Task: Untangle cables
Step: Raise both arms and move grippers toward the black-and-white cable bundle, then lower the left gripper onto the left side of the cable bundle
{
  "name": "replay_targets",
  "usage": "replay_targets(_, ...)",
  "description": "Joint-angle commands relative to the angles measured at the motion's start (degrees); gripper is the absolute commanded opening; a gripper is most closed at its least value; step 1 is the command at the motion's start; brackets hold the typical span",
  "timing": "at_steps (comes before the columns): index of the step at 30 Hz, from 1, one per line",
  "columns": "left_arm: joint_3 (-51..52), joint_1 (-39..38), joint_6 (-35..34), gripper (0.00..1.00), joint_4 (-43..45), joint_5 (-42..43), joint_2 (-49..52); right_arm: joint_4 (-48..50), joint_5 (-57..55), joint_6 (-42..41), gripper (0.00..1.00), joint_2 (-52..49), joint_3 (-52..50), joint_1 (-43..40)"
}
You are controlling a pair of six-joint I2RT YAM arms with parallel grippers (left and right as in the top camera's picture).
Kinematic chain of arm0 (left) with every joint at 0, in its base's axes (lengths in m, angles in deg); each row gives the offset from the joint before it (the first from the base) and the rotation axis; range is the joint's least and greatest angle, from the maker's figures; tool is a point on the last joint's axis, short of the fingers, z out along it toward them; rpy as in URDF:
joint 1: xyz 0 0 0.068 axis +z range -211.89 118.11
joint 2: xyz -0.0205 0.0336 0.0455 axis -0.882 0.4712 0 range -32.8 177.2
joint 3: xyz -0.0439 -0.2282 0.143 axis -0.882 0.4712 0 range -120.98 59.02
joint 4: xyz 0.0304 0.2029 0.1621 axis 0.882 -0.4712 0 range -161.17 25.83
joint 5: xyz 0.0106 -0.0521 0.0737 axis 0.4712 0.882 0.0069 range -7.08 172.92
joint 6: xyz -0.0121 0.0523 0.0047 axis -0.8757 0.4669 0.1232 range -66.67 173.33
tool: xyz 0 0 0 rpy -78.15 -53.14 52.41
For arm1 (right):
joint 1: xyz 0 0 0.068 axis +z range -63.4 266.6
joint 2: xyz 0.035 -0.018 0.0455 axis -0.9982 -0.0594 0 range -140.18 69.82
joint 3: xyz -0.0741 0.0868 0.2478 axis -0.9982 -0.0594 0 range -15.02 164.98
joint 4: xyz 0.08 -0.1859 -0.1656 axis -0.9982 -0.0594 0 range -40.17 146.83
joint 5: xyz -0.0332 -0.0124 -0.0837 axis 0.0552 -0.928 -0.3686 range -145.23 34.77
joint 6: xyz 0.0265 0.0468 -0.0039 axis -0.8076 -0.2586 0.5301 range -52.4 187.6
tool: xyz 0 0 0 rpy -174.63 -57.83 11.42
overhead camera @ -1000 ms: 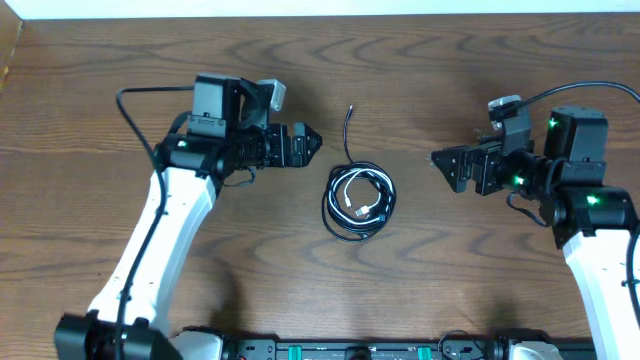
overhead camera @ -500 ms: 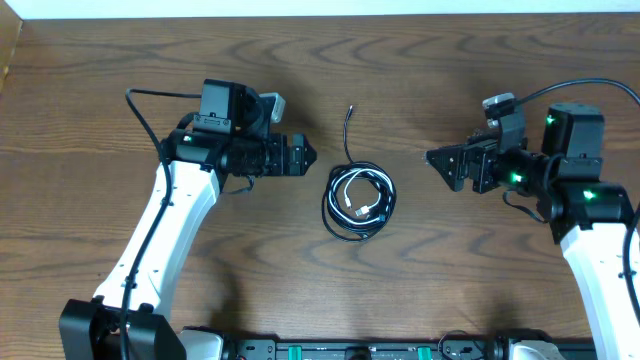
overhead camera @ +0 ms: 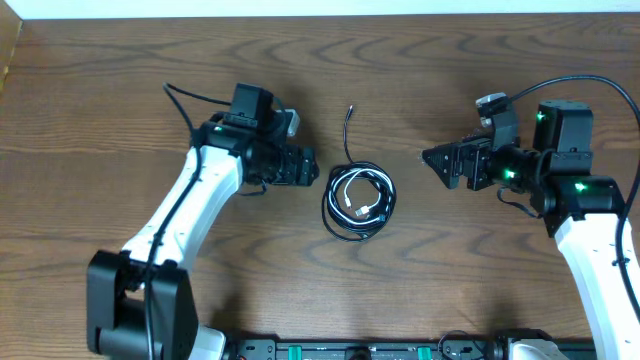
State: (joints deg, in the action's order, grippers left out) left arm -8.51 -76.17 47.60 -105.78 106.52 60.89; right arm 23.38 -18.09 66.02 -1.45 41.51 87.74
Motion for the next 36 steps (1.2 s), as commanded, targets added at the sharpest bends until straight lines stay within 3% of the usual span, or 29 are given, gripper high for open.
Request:
replay_targets(1, -1.0, -0.1, -0.3, 0.85, -0.1, -0.9, 1.1, 0.3, -0.5, -1.3, 0.95, 0.0, 1.0, 0.7)
replay_targets(14, -1.0, -5.4, -3.6, 0.8, 1.4, 0.0, 6.6, 0.3, -4.1, -1.8, 0.94, 0.0, 1.0, 3.2)
replay_targets(23, -1.0, -9.1, -11.1, 0.63, 7.3, -0.9, 11.5, 0.3, -6.9, -2.9, 0.92, 0.0, 1.0, 3.5)
replay_targets(28, -1.0, -11.0, -14.8, 0.59, 8.2, -7.3, 13.5, 0.3, -7.0, -2.9, 0.89, 0.0, 1.0, 3.5)
replay_targets(32, -1.0, -12.0, -15.0, 0.57, 8.9, -9.8, 14.3, 0.4, -7.3, -2.9, 0.89, 0.0, 1.0, 3.5)
replay_targets(36, -1.0, -12.3, -15.0, 0.49, 9.8, -9.8, 14.3, 0.5, -7.3, -2.9, 0.89, 0.0, 1.0, 3.5)
